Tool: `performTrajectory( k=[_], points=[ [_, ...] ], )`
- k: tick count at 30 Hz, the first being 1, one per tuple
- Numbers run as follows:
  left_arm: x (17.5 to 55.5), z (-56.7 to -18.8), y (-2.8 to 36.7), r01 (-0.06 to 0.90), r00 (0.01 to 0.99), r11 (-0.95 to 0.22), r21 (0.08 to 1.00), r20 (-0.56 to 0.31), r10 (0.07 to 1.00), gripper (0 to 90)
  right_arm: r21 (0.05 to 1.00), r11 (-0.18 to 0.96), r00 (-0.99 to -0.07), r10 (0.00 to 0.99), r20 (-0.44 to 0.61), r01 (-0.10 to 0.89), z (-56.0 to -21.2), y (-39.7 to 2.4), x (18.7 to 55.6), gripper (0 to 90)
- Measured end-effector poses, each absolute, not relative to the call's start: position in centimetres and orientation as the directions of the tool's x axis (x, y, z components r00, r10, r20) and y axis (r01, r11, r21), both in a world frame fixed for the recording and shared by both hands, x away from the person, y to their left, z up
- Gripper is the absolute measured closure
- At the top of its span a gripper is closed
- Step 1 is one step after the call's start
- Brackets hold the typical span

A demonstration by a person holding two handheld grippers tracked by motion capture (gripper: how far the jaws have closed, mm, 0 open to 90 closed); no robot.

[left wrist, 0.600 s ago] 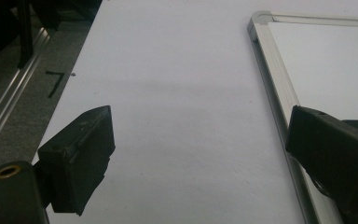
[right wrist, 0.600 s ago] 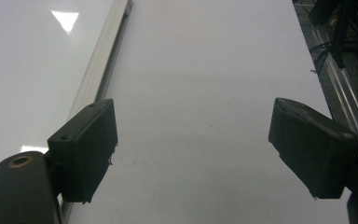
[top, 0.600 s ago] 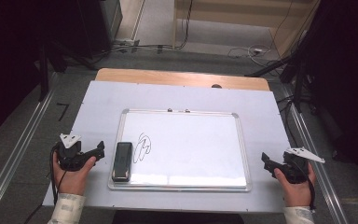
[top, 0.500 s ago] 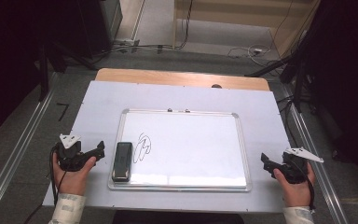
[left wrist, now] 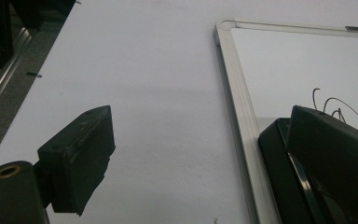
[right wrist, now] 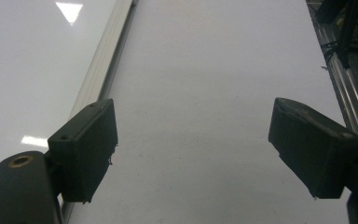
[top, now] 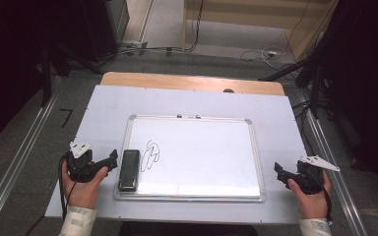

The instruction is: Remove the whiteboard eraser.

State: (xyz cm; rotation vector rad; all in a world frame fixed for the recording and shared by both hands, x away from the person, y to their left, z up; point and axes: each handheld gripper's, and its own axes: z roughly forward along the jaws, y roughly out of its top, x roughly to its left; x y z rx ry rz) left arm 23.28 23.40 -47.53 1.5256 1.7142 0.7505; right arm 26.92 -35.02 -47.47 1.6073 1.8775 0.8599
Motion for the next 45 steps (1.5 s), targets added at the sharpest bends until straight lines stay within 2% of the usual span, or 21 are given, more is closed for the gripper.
performTrajectory(
  k=[23, 45],
  points=[
    [23.7, -47.5, 20.6, 0.601, 0.030, 0.091, 0.794, -0.136, 0.990, 8.7, 0.742, 0.097, -0.156, 0.988, 0.011, 0.664, -47.6, -35.1, 26.9, 14.3],
    [24.3, -48.0, 18.0, 0.628, 0.063, 0.047, 0.777, -0.111, 0.992, 13.9, 0.738, 0.105, -0.155, 0.988, 0.000, 0.667, -47.6, -35.0, 27.0, 15.7]
  ],
)
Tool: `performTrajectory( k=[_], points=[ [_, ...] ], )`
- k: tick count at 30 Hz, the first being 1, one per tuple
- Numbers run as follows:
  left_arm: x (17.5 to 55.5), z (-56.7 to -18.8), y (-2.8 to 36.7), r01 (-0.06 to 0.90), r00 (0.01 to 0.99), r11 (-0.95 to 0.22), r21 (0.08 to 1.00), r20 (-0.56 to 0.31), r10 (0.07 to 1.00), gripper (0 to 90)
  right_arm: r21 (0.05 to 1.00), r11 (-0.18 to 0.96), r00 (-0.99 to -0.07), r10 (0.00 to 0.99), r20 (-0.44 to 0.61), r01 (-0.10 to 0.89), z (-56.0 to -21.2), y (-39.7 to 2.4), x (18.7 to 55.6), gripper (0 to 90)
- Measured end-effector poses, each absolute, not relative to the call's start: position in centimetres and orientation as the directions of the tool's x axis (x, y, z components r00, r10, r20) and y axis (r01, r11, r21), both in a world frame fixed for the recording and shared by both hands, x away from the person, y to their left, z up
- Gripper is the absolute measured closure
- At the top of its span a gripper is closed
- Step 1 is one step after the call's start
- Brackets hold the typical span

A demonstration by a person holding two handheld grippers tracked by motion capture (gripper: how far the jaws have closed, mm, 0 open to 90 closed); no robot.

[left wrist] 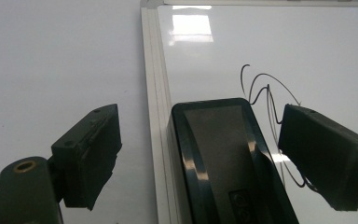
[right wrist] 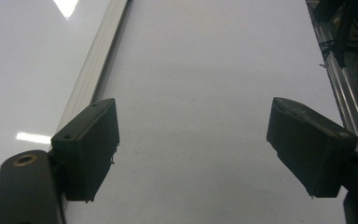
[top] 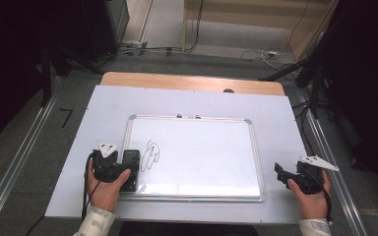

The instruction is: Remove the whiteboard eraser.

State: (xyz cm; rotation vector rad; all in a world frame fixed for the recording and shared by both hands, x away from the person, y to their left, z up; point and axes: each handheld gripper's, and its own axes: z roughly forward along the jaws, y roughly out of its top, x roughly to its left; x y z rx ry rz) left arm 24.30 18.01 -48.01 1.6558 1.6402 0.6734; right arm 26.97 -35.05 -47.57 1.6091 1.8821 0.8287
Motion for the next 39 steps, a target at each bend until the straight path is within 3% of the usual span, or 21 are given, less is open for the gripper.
performTrajectory(
  k=[19, 39],
  points=[
    [24.8, -48.9, 16.1, 0.651, 0.055, 0.009, 0.759, -0.059, 0.997, 31.6, 0.740, 0.105, -0.155, 0.988, -0.001, 0.665, -47.6, -35.1, 27.0, 15.7],
    [25.0, -49.5, 15.6, 0.666, 0.027, 0.000, 0.746, -0.024, 0.999, 36.4, 0.734, 0.112, -0.160, 0.987, -0.004, 0.670, -47.7, -35.0, 27.0, 16.0]
  ],
)
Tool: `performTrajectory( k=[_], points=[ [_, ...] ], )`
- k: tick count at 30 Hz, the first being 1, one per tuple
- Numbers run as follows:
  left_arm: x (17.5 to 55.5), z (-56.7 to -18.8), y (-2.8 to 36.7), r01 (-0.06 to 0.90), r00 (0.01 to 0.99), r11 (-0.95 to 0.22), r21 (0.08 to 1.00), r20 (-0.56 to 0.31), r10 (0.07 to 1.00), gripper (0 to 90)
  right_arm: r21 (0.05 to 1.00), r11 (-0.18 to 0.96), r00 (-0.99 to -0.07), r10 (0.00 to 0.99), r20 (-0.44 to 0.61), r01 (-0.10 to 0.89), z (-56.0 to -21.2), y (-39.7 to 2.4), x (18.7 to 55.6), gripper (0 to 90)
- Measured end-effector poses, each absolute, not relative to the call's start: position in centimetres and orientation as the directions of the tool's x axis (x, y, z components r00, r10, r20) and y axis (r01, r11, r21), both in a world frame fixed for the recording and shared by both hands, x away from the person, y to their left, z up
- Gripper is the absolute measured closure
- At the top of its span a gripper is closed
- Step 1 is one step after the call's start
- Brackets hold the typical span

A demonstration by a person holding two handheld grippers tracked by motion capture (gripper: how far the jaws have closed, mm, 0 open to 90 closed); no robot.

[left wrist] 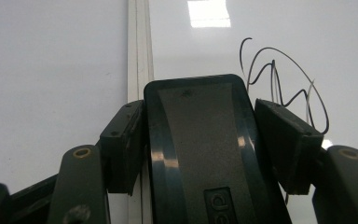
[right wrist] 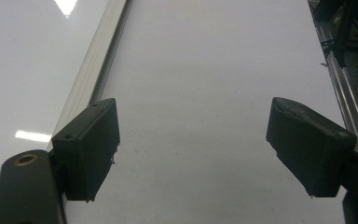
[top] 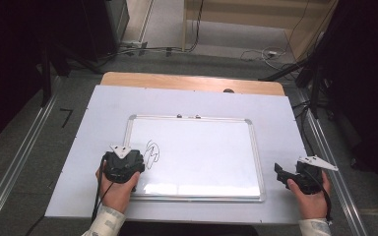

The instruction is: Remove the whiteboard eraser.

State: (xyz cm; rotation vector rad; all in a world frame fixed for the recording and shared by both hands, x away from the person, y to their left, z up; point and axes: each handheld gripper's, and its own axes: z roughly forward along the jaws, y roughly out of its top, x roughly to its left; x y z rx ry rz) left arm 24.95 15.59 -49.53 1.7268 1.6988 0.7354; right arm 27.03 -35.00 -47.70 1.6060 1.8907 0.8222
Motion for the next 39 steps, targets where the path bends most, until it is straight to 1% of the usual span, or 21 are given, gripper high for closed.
performTrajectory(
  k=[14, 20, 24, 39],
  points=[
    [24.9, -49.4, 15.5, 0.668, 0.048, -0.011, 0.744, -0.028, 0.998, 40.8, 0.734, 0.112, -0.162, 0.987, -0.004, 0.669, -47.7, -35.1, 27.0, 16.2],
    [24.9, -49.0, 15.9, 0.664, 0.051, 0.012, 0.748, -0.061, 0.997, 41.1, 0.737, 0.114, -0.163, 0.987, -0.005, 0.666, -47.6, -35.1, 27.0, 16.3],
    [24.6, -48.1, 16.0, 0.632, 0.050, 0.010, 0.775, -0.054, 0.997, 41.0, 0.737, 0.114, -0.163, 0.987, -0.006, 0.666, -47.6, -35.1, 27.0, 16.2],
    [24.8, -47.9, 16.6, 0.636, 0.062, 0.036, 0.771, -0.097, 0.993, 41.0, 0.736, 0.109, -0.162, 0.987, 0.000, 0.668, -47.7, -35.1, 27.2, 16.3]
  ],
)
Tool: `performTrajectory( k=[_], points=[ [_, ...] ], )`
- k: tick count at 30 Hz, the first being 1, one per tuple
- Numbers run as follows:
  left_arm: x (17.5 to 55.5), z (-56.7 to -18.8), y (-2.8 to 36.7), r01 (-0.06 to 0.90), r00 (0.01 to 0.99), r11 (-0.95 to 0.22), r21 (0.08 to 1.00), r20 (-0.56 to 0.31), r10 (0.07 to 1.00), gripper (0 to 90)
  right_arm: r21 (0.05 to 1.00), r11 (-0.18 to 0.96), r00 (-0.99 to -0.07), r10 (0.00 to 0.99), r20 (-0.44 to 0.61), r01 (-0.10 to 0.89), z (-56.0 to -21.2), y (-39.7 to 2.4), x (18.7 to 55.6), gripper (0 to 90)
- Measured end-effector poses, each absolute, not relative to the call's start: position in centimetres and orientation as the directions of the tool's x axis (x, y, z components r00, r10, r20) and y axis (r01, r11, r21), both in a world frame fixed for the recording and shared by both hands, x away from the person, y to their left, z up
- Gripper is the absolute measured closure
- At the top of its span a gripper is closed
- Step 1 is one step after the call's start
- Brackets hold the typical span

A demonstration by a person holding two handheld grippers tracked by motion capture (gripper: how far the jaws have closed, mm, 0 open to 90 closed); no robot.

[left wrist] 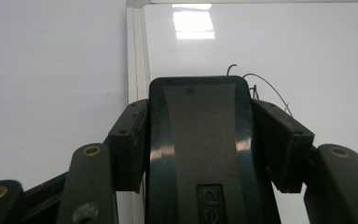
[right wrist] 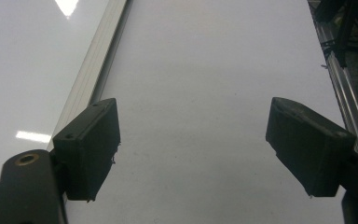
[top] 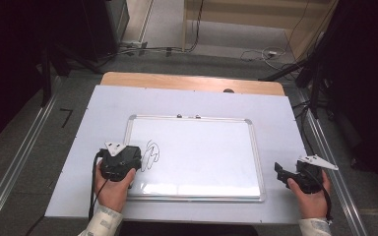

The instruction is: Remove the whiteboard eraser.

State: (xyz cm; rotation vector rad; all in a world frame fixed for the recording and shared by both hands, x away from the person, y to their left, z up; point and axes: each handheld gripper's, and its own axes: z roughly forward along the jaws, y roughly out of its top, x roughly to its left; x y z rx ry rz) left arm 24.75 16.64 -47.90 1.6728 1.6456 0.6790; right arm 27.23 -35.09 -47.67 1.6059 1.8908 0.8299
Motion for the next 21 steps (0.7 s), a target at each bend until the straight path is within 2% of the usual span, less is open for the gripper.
performTrajectory(
  k=[21],
  points=[
    [25.20, -47.80, 16.26, 0.635, 0.096, 0.013, 0.772, -0.095, 0.991, 41.0, 0.732, 0.120, -0.173, 0.985, -0.002, 0.671, -47.85, -35.08, 27.49, 16.4]
  ],
)
